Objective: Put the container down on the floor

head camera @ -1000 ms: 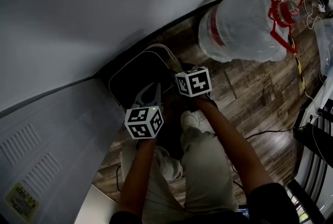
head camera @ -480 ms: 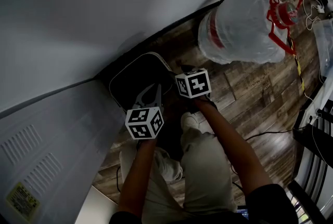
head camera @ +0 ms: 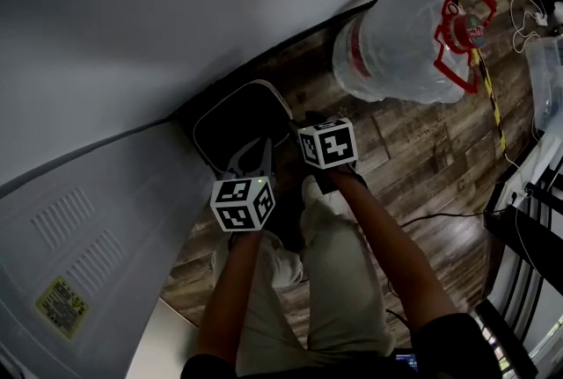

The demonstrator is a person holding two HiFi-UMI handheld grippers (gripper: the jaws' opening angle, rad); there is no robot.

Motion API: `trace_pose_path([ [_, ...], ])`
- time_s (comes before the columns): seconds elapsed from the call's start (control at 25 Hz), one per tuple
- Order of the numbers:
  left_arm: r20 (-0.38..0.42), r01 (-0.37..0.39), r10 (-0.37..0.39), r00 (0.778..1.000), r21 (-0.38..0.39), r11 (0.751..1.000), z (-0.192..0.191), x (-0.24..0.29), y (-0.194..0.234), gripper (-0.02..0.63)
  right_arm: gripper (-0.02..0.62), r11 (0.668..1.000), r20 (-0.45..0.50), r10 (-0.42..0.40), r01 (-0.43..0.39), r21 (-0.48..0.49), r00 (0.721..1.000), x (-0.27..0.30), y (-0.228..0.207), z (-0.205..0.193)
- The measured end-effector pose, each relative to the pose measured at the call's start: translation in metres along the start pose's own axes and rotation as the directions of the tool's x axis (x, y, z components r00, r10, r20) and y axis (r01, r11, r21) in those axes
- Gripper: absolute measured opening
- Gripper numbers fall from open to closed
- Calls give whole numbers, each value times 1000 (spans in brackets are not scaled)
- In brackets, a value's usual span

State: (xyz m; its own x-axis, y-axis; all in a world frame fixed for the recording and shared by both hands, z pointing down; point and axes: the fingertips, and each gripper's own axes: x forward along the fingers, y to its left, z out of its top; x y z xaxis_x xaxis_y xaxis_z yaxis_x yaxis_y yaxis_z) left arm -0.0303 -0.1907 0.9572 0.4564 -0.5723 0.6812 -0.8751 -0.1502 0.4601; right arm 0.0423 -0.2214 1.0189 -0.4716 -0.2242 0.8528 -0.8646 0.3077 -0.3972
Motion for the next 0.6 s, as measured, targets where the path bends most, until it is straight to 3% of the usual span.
trace_pose_path([
  [0.36, -1, -1, 1, 1000, 9, 1000, 55, -54, -40, 17, 71, 999, 24, -41, 40, 18, 999, -87, 21, 32],
  [0.6, 15, -23, 23, 1000, -7, 1000, 86, -98, -61, 17, 42, 998, 42, -56, 55, 18, 998, -144, 42, 50],
])
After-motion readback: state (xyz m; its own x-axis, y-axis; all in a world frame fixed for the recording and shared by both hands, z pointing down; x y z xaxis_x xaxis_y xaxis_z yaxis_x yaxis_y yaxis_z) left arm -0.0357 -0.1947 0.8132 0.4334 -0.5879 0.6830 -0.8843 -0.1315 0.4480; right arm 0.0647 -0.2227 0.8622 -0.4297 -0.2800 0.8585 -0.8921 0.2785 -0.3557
